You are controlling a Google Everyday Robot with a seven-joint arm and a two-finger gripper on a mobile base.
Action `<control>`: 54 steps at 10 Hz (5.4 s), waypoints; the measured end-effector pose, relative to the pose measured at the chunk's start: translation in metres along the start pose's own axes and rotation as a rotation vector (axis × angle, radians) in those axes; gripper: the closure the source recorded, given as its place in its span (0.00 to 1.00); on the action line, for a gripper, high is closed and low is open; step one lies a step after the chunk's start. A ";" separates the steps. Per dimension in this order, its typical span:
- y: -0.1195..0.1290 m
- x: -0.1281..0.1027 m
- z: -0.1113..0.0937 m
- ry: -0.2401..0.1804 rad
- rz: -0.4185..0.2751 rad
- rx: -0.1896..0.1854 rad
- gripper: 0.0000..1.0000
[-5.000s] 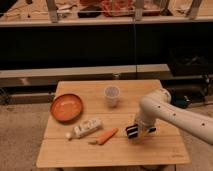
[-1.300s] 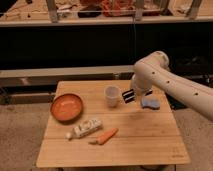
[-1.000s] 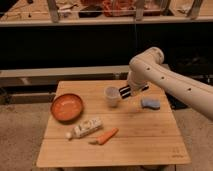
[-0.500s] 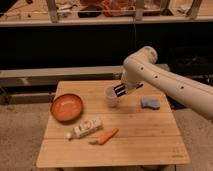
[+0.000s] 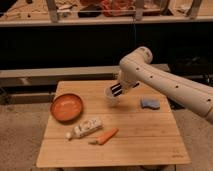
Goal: Place the eraser in the ceramic cup
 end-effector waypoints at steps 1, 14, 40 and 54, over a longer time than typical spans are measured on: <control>-0.001 0.000 0.001 0.001 -0.006 0.001 1.00; -0.007 -0.010 0.015 -0.010 -0.023 0.010 1.00; 0.003 -0.004 0.026 -0.073 -0.001 0.011 0.94; 0.008 0.000 0.033 -0.127 -0.006 0.019 1.00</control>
